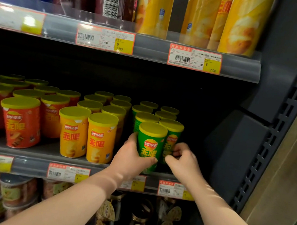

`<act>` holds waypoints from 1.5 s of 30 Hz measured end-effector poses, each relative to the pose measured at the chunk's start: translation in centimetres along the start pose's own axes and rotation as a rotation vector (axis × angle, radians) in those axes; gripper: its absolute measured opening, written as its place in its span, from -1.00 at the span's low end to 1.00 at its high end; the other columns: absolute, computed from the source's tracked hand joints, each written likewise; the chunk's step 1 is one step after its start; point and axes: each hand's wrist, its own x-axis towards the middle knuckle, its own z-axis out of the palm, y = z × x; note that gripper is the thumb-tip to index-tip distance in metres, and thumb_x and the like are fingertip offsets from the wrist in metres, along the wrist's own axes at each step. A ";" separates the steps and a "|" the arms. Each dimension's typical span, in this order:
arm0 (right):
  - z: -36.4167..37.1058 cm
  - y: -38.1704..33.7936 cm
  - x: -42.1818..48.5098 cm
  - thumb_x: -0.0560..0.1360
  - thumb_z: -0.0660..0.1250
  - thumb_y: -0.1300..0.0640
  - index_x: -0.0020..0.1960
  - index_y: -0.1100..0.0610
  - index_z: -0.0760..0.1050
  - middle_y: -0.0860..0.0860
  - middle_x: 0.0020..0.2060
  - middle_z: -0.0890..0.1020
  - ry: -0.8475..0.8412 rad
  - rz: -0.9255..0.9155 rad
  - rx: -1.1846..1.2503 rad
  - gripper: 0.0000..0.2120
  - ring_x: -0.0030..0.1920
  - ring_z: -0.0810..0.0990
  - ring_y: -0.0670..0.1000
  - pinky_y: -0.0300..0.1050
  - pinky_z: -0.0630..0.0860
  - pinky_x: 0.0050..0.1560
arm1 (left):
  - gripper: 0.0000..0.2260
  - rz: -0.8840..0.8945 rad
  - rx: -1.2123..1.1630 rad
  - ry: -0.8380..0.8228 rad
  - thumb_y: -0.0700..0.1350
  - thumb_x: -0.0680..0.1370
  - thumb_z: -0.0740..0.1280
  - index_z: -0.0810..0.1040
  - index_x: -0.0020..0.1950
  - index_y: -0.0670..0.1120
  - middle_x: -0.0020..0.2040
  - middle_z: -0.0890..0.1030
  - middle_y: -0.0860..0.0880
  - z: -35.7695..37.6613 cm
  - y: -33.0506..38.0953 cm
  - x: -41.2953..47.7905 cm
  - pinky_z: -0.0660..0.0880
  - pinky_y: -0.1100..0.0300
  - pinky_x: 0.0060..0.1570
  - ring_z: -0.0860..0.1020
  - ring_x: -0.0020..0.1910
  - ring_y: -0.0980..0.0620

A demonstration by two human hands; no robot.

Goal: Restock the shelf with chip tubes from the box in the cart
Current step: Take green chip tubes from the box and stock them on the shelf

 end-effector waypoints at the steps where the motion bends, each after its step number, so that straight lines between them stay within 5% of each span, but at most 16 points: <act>1: 0.2 0.1 -0.2 0.43 0.35 0.14 0.03 0.03 0.38 0.00 -0.05 0.52 -0.024 -0.016 -0.025 -0.77 -0.03 0.51 0.01 -0.16 0.42 -0.06 | -0.35 -0.001 0.005 0.001 -0.07 0.35 0.54 0.30 0.34 -0.01 0.16 0.54 -0.04 0.0 0.1 0.0 0.51 0.01 0.16 0.54 0.11 -0.02; 7: 0.2 0.5 -0.3 0.45 0.35 0.08 0.20 0.08 0.42 -0.02 -0.02 0.51 -0.084 -0.064 -0.120 -0.67 -0.01 0.48 0.00 -0.22 0.35 -0.06 | -0.39 -0.010 0.074 0.045 -0.03 0.38 0.51 0.31 0.34 0.01 0.13 0.56 0.04 0.0 0.6 -0.7 0.50 0.07 0.16 0.55 0.10 0.02; 14: 0.2 0.7 -1.3 0.47 0.34 0.10 0.07 0.07 0.45 -0.02 -0.01 0.51 -0.056 -0.192 -0.170 -0.81 0.01 0.51 0.01 -0.17 0.43 -0.03 | -0.37 -0.004 0.267 0.101 0.02 0.44 0.44 0.26 0.42 -0.02 0.28 0.45 -0.02 -0.3 0.7 -2.5 0.45 0.04 0.20 0.46 0.25 -0.05; 19: -0.2 0.2 -4.3 0.51 0.27 0.07 0.11 0.03 0.46 -0.07 0.03 0.49 0.011 -0.442 -0.394 -0.82 0.10 0.46 0.01 -0.09 0.34 0.13 | -0.40 0.159 0.587 0.085 0.10 0.49 0.35 0.25 0.46 -0.03 0.37 0.36 -0.03 -1.3 -0.2 -4.7 0.32 0.09 0.31 0.36 0.34 -0.05; 24: 1.3 -1.9 -8.3 0.56 0.17 0.01 0.18 -0.04 0.43 -0.08 0.10 0.45 -0.111 -0.556 -0.552 -0.79 0.17 0.39 0.01 -0.12 0.26 0.17 | -0.48 0.231 0.895 -0.009 0.15 0.53 0.22 0.27 0.44 -0.01 0.39 0.30 -0.02 -3.7 -1.5 -7.6 0.25 0.09 0.33 0.28 0.36 -0.08; 30: 7.7 -5.1 -12.6 0.50 0.17 -0.01 0.30 -0.02 0.40 -0.05 0.23 0.49 -0.308 -0.609 -0.618 -0.63 0.25 0.44 0.04 -0.12 0.36 0.21 | -0.50 0.073 1.047 -0.172 0.04 0.51 0.24 0.28 0.42 -0.05 0.40 0.30 -0.10 -10.0 -5.5 -13.9 0.24 -0.01 0.34 0.27 0.37 -0.12; 45: 26.4 -18.7 -29.8 0.51 0.21 -0.07 0.40 -0.02 0.30 0.01 0.32 0.42 -0.755 -0.845 -0.671 -0.53 0.32 0.39 0.11 0.02 0.35 0.30 | -0.56 -0.448 1.108 -0.146 0.17 0.52 0.21 0.34 0.31 -0.03 0.25 0.40 -0.07 -29.8 -16.0 -35.7 0.36 -0.03 0.20 0.38 0.25 -0.13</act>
